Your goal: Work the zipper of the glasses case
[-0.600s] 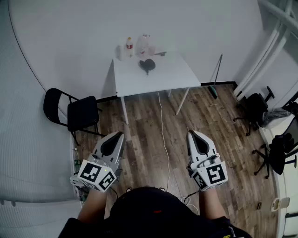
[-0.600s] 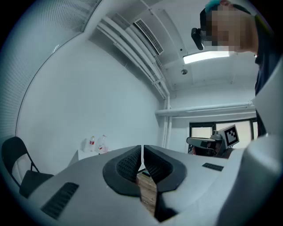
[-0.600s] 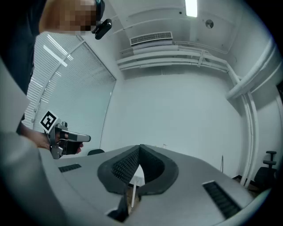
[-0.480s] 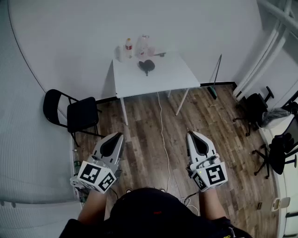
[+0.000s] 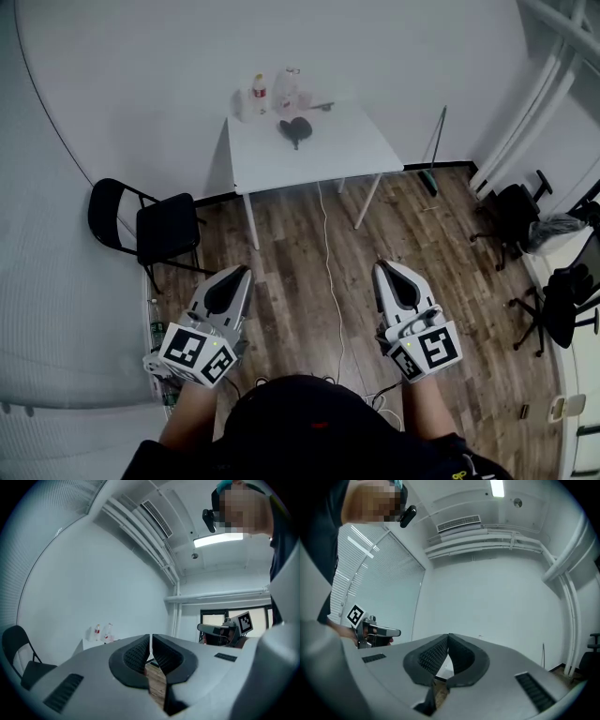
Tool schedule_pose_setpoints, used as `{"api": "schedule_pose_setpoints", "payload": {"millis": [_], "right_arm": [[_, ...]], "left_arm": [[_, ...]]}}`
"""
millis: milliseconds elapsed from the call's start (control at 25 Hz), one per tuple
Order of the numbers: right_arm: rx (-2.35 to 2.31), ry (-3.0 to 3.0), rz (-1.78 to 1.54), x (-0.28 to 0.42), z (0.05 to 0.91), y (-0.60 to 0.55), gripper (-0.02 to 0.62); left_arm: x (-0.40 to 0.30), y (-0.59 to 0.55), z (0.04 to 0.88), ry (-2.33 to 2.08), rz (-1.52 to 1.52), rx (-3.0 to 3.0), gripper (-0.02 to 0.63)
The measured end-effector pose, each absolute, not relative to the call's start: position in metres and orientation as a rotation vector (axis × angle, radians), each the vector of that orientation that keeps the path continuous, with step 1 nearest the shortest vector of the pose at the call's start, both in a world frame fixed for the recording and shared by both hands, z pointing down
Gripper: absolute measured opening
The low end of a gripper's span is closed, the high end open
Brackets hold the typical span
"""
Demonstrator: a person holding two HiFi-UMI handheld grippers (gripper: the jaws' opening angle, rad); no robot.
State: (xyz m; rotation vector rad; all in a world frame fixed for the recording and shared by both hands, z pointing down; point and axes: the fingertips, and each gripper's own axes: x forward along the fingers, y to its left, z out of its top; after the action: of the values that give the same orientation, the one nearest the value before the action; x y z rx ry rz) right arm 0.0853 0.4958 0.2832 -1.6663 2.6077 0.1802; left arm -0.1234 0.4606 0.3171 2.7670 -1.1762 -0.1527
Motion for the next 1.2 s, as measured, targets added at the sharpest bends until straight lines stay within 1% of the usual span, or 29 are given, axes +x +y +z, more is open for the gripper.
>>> {"api": "schedule_pose_setpoints", "payload": {"millis": [480, 760, 920, 1200], "right_arm": [[-1.668, 2.638, 0.189, 0.085, 0.288, 0.504, 0.020], [-1.629, 2.694, 0.123, 0.090, 0.302, 0.504, 0.020], [-1.625, 2.713, 0.103, 0.111, 0.309, 0.509, 0.020], [-1.602, 2.735, 0.040, 0.175, 0.333, 0.517, 0.020]], "left_arm": [[-0.113, 0.469, 0.318, -1.169, -0.126, 2.779, 0.037], [-0.104, 0.470, 0.323, -1.172, -0.106, 2.769, 0.037], [-0.084, 0.474, 0.325, -1.180, -0.103, 2.756, 0.037], [-0.022, 0.490, 0.339, -1.182, -0.102, 2.726, 0.037]]}}
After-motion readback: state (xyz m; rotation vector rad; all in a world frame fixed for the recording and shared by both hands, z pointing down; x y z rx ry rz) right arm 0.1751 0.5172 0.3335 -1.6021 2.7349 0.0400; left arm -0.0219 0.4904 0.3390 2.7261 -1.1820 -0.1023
